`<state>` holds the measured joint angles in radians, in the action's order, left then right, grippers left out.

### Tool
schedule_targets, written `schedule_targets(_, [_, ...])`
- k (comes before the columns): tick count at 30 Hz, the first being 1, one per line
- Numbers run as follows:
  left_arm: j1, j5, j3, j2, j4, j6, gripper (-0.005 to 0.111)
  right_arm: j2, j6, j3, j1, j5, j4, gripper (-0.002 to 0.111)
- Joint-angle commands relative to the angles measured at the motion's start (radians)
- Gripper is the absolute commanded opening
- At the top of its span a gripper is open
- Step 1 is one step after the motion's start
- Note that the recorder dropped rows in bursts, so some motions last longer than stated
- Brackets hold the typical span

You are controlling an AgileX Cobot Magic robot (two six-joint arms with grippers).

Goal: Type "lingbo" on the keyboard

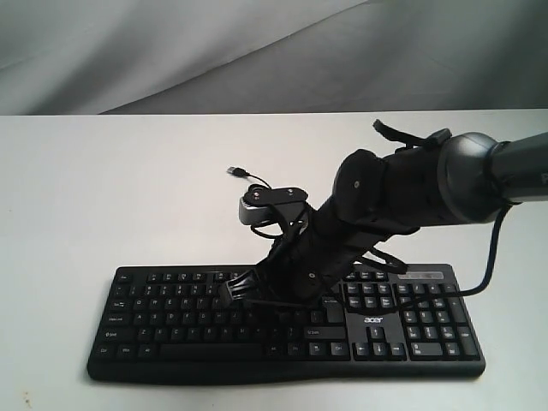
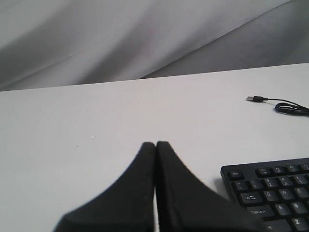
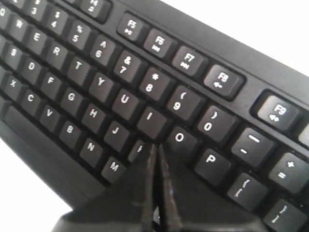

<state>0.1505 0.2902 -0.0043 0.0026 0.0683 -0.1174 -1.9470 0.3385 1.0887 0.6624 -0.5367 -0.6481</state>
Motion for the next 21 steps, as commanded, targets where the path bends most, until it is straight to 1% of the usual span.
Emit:
schedule_targets(1, [0.002,-0.005,0.004,-0.003,-0.008,-0.004,0.001,0.0,-0.026,0.007,0.005,0.009,0.034,0.0])
schedule_targets(21, [0.002,-0.005,0.004,-0.003,-0.008,-0.004,0.001,-0.033,-0.041,0.007,0.005,-0.009,0.034,0.0])
